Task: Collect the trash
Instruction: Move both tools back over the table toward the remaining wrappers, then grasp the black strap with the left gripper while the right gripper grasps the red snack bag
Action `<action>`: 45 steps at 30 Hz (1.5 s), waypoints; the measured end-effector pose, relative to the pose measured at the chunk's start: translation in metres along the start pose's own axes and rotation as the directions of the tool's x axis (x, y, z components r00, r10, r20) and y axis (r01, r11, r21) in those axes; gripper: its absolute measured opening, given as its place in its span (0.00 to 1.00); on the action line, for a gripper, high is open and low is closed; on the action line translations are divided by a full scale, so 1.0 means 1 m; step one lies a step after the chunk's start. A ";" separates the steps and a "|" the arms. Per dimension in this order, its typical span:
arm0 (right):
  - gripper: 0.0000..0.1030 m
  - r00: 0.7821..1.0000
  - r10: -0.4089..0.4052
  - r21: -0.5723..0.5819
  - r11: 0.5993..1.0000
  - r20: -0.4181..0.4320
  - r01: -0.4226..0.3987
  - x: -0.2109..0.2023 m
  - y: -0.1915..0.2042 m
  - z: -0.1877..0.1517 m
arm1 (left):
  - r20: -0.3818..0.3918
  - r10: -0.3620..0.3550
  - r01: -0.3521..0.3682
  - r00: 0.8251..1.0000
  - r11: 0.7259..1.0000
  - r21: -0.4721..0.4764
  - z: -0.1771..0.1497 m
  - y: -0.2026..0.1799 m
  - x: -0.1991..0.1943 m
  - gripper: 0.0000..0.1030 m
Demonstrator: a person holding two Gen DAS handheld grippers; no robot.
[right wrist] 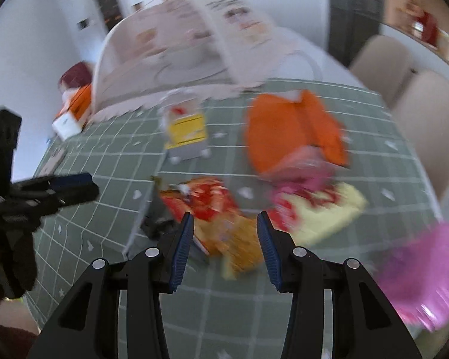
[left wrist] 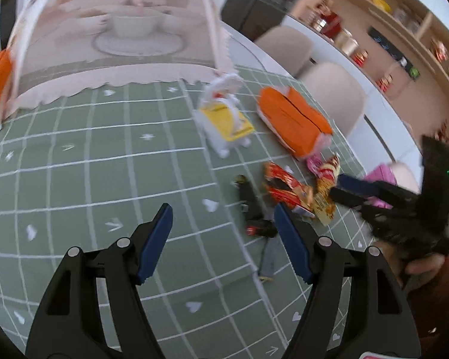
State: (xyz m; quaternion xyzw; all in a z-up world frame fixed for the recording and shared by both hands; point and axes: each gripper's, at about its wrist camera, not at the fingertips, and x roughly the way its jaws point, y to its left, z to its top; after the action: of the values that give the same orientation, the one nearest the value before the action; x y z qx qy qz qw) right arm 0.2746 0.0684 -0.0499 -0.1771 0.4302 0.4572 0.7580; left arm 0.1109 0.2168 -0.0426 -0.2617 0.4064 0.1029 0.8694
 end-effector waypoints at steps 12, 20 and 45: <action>0.41 0.994 0.035 -0.026 0.999 -0.100 -0.038 0.038 0.008 0.001 | -0.036 -0.034 0.031 0.999 0.998 -0.059 -0.011 0.014 0.003 0.65; 0.41 0.998 0.004 0.040 0.999 -0.057 -0.001 0.026 -0.012 0.010 | -0.039 -0.049 0.047 0.998 0.997 -0.060 -0.013 0.011 0.005 0.65; 0.14 0.979 -0.146 0.177 0.977 0.143 0.120 -0.074 -0.039 0.008 | -0.132 -0.078 0.086 0.988 0.995 0.059 -0.018 -0.028 0.036 0.65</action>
State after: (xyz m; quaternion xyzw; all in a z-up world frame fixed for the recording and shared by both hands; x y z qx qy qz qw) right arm 0.2962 0.0136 0.0100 -0.1052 0.3940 0.3800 0.8302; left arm 0.1335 0.1823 -0.0689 -0.2562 0.4538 0.0368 0.8527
